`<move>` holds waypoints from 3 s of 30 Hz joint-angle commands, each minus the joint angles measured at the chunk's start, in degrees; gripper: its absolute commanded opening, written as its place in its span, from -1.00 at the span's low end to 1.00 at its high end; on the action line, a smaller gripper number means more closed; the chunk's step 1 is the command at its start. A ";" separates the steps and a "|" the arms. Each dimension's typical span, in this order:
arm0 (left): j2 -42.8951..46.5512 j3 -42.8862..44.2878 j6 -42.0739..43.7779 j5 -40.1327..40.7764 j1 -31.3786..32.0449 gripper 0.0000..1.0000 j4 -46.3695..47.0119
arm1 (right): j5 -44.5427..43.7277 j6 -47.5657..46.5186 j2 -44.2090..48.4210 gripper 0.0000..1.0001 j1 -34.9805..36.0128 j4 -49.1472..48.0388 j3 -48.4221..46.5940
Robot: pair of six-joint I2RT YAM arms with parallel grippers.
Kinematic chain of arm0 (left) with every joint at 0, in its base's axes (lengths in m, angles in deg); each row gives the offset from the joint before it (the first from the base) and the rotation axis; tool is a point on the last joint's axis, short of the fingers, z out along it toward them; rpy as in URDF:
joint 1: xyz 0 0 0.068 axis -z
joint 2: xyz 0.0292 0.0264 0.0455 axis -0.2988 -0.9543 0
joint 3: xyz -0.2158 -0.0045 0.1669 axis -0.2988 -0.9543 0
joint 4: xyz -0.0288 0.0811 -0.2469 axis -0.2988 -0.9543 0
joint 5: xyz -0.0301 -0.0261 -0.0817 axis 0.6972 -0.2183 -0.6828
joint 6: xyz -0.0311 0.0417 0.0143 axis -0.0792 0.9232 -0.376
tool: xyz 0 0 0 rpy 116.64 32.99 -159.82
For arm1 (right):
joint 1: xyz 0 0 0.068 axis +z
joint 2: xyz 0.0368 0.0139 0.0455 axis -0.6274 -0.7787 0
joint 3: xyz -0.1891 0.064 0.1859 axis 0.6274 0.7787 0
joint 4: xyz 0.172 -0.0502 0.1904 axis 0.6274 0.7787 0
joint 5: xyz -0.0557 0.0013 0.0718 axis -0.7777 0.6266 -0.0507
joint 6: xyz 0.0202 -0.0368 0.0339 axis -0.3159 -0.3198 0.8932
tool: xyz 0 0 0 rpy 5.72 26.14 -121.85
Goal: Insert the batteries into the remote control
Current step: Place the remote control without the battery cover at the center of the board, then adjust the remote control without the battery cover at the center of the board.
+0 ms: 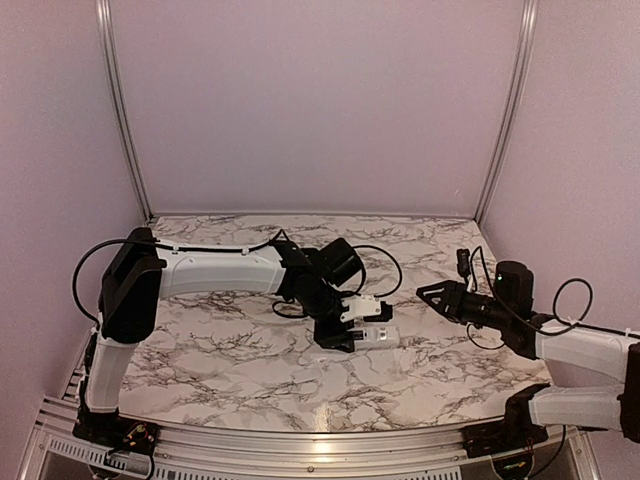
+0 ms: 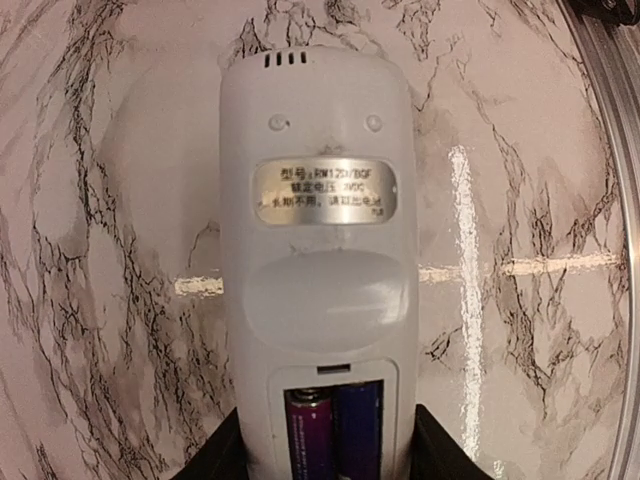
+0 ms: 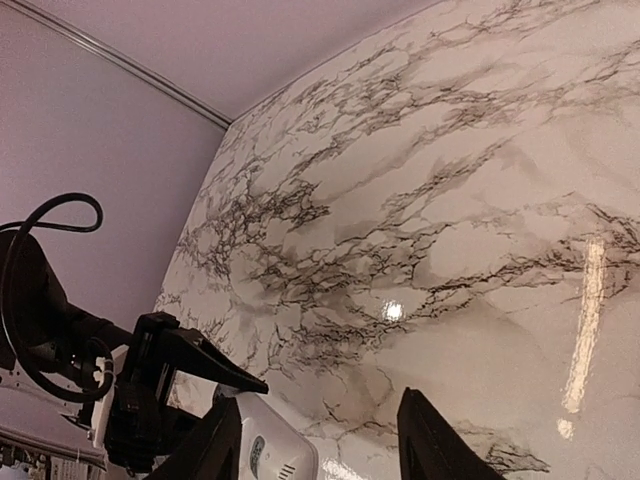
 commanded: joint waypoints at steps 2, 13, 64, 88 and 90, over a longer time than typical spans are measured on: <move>-3.33 2.39 4.33 1.21 0.68 -0.33 -6.75 | 3.72 -1.86 -0.88 -0.02 -0.60 1.34 1.55; -5.76 2.81 6.30 2.97 0.55 -0.19 -8.67 | 8.67 -0.78 -7.55 -0.18 -0.41 -4.83 5.65; 26.47 -42.58 -38.71 10.43 -7.84 0.16 37.25 | 13.60 -12.97 -31.71 -0.38 17.02 -1.37 -6.02; 8.90 -26.17 -32.86 21.06 1.11 0.23 23.19 | 8.04 -17.73 -31.96 -0.27 17.43 4.82 -7.97; 7.45 -24.82 -32.49 21.90 1.33 0.24 21.64 | 7.95 -17.76 -31.48 -0.27 17.39 5.42 -8.09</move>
